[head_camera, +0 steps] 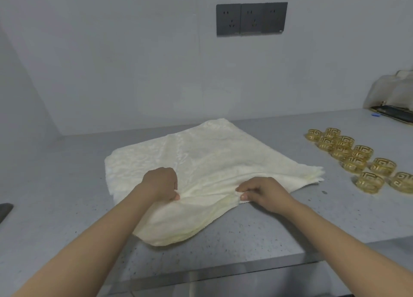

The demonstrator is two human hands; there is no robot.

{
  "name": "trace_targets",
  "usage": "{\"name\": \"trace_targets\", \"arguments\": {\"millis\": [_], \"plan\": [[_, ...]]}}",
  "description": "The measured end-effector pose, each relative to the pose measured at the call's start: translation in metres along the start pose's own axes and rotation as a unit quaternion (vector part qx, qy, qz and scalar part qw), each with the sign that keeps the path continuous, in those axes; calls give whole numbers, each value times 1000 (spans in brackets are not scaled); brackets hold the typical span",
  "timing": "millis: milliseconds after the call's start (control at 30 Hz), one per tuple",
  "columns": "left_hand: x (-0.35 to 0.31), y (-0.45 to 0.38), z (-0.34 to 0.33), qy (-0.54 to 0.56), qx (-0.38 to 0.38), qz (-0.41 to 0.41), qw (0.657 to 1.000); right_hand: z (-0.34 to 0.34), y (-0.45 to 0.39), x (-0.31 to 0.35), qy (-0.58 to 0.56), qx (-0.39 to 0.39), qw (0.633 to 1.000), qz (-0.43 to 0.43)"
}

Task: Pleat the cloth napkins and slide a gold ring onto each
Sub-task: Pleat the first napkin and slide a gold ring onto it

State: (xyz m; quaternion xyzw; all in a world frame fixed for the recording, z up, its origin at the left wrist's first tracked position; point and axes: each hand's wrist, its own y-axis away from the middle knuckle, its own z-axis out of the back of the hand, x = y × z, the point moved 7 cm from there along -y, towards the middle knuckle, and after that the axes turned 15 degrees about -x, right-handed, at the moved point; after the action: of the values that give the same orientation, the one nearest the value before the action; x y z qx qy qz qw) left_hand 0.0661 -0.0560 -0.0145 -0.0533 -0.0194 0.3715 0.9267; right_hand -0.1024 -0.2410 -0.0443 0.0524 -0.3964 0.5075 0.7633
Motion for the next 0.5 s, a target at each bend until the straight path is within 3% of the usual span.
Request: {"name": "trace_targets", "arguments": {"millis": [133, 333, 500], "plan": [[-19, 19, -4, -44, 9, -9, 999, 10, -1, -8, 20, -6, 1000, 5], [-32, 34, -5, 60, -66, 52, 995, 34, 8, -24, 44, -79, 996, -1], [-35, 46, -10, 134, -111, 46, 984, 41, 23, -33, 53, -5, 998, -29]]}}
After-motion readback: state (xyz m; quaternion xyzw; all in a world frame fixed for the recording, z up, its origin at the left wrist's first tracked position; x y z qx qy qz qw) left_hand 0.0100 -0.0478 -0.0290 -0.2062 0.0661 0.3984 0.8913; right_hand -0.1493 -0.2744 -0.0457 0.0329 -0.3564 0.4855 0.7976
